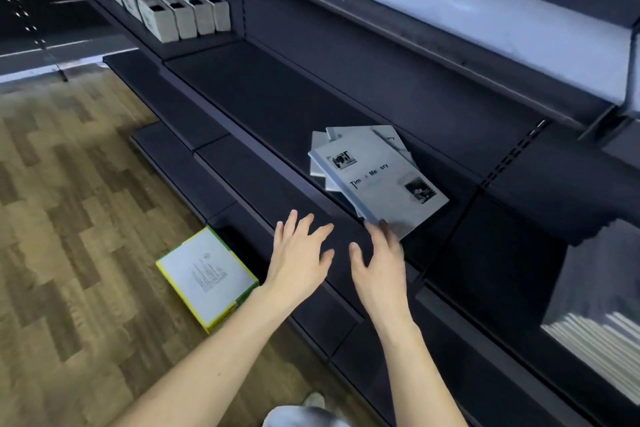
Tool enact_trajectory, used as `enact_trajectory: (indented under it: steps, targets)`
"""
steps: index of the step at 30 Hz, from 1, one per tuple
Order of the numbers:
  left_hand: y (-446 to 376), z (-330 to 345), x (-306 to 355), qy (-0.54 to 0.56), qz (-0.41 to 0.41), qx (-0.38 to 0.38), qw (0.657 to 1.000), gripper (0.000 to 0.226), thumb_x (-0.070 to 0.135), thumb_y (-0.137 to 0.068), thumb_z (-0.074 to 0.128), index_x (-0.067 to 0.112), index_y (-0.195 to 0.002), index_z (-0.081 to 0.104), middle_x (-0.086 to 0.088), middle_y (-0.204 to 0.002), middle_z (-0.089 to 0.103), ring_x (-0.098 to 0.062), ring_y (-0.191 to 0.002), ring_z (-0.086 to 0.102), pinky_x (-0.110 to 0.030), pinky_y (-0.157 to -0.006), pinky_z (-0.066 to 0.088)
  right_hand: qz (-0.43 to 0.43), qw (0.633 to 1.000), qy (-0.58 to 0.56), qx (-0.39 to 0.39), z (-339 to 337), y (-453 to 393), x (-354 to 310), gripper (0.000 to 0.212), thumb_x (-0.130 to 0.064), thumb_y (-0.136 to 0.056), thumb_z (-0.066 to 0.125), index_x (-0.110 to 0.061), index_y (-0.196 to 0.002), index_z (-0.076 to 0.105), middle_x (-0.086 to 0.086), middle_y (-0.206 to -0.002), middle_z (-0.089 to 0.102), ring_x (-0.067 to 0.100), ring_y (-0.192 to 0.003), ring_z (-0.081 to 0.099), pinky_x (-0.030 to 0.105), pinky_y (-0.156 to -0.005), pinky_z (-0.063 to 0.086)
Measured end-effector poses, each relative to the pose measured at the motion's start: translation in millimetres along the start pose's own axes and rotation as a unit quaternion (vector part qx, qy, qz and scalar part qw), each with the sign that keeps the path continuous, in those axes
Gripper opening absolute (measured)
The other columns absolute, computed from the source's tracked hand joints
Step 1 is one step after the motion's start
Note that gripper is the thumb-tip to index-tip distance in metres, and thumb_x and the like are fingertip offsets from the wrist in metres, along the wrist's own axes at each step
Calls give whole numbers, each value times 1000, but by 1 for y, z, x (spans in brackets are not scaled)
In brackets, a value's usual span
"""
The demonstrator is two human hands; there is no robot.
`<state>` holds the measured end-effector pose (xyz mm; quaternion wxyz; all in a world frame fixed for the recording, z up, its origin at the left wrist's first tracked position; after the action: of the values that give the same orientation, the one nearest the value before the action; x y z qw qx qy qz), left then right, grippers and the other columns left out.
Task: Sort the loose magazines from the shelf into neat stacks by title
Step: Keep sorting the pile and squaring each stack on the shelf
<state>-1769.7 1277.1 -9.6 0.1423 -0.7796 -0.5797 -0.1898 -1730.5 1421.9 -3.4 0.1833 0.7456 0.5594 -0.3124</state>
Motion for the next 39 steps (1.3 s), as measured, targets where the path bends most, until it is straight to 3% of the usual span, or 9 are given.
enact_trajectory:
  steps: [7, 13, 15, 18, 22, 25, 27, 33, 39]
  targets:
    - [-57, 8, 22, -74, 42, 4, 996, 65, 46, -96, 49, 33, -153, 21, -8, -164, 3, -32, -150, -6, -51, -121, 1, -2, 998, 61, 13, -10, -68, 24, 61, -37, -97, 57, -19, -151, 38, 8, -162, 23, 25, -152, 9, 50, -122, 12]
    - [-98, 13, 33, -139, 75, 32, 987, 64, 57, -95, 36, 32, -153, 26, -13, -162, 10, -38, -149, 0, -58, -118, 3, 1, 993, 118, -11, -15, -117, 41, 56, -44, -101, 44, -28, -153, 32, 4, -166, 11, 22, -153, -3, 49, -122, 0]
    - [-115, 17, 33, -143, 79, 16, 986, 68, 62, -93, 22, 33, -155, 18, -13, -163, 3, -38, -149, -5, -59, -118, -3, -6, 990, 143, 2, -14, -132, 43, 60, -53, -98, 41, -28, -152, 35, 7, -165, 13, 26, -153, 1, 50, -121, 1]
    - [-139, 24, 31, -130, 83, -14, 988, 69, 63, -96, 23, 32, -156, 4, -7, -164, -8, -34, -149, -14, -58, -118, -9, -15, 985, 169, 21, -5, -142, 41, 78, -65, -86, 24, -25, -150, 41, 12, -163, 21, 36, -151, 10, 54, -119, 3]
    - [-157, 36, 20, -75, 85, -69, 991, 72, 69, -94, 22, 40, -153, -9, 5, -157, -28, -20, -140, -36, -54, -118, -13, 14, 977, 212, 35, 16, -136, 46, 76, -58, -89, 11, -26, -157, 22, 10, -166, 6, 32, -152, 0, 50, -121, -2]
    - [-160, 36, 14, -52, 104, -63, 991, 70, 68, -94, 23, 44, -151, -10, 6, -158, -27, -19, -140, -37, -53, -118, -14, 43, 977, 206, 40, 20, -135, 47, 75, -56, -89, 10, -28, -158, 17, 8, -166, 0, 29, -153, -4, 46, -122, -5]
    - [-160, 37, 13, -47, 115, -57, 991, 68, 68, -94, 23, 47, -150, -11, 6, -159, -24, -19, -142, -35, -53, -118, -14, 50, 977, 199, 57, 21, -133, 45, 73, -56, -89, 13, -28, -157, 21, 7, -166, 5, 28, -153, 0, 46, -123, -2]
    - [-162, 35, 16, -82, 141, -41, 986, 66, 71, -94, 12, 46, -152, -8, 2, -158, -24, -26, -143, -34, -56, -114, -20, 65, 958, 256, 109, -2, -152, 45, 71, -65, -90, 27, -25, -147, 43, 2, -148, 39, 27, -136, 34, 46, -108, 33]
    - [-162, 34, 15, -95, 148, -42, 984, 67, 71, -94, 9, 44, -152, -8, -4, -160, -22, -30, -142, -33, -56, -114, -20, 129, 958, 253, 43, 7, -175, 65, 72, -66, -96, 25, -31, -157, 12, 4, -166, 4, 28, -152, -3, 51, -121, 3]
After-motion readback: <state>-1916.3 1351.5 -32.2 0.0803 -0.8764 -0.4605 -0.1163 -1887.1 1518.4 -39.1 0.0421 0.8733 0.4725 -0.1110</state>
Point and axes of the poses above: each hand's wrist, its own y-axis away from the middle knuckle, its own z-axis out of the palm, x = y × z, the point moved 8 cm from there along -y, towards the middle knuckle
